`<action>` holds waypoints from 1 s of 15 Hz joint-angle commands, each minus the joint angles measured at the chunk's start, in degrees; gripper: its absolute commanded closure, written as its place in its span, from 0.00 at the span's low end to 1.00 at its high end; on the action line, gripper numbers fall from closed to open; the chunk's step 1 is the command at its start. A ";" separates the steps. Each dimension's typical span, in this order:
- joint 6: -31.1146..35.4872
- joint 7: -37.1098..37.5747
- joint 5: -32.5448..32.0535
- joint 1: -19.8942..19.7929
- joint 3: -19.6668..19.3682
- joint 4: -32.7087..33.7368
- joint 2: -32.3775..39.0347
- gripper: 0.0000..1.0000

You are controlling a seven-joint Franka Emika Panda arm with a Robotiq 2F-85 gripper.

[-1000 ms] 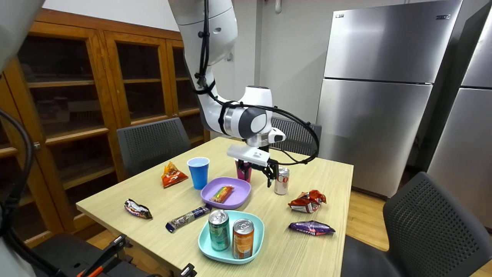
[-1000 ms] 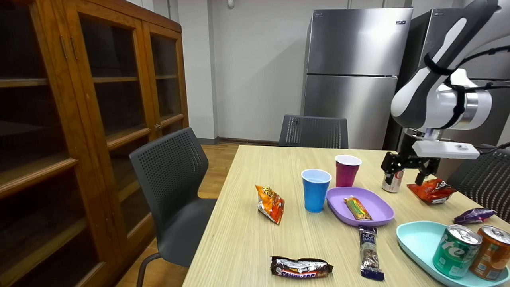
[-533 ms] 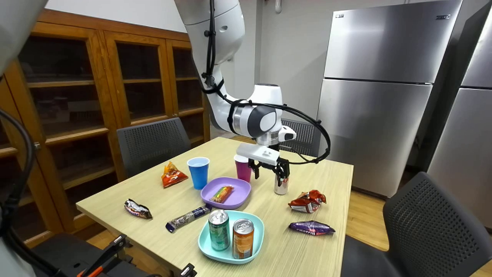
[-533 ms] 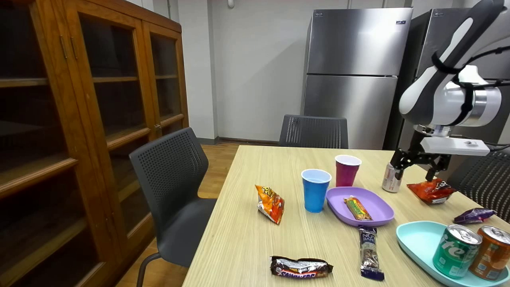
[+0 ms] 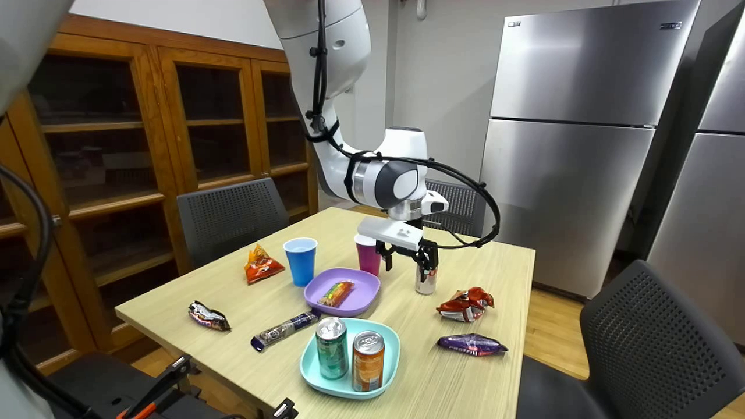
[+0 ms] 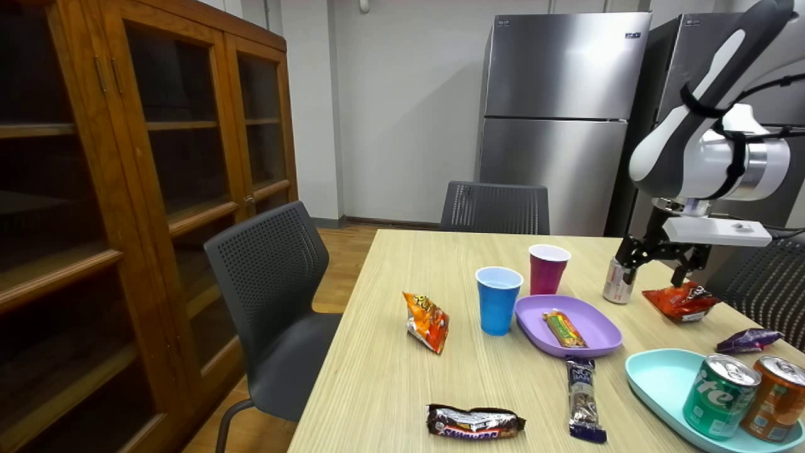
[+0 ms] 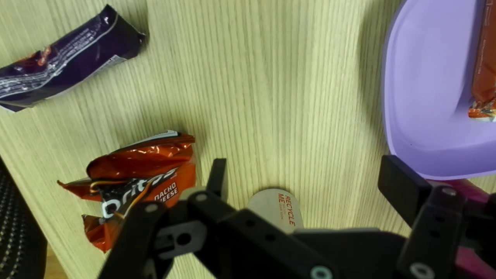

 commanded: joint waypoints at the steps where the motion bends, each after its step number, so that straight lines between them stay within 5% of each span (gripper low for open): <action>1: -0.14 -0.07 0.19 0.25 -0.20 0.05 -0.04 0.00; 15: 0.36 0.71 3.07 -0.75 0.90 11.70 6.23 0.00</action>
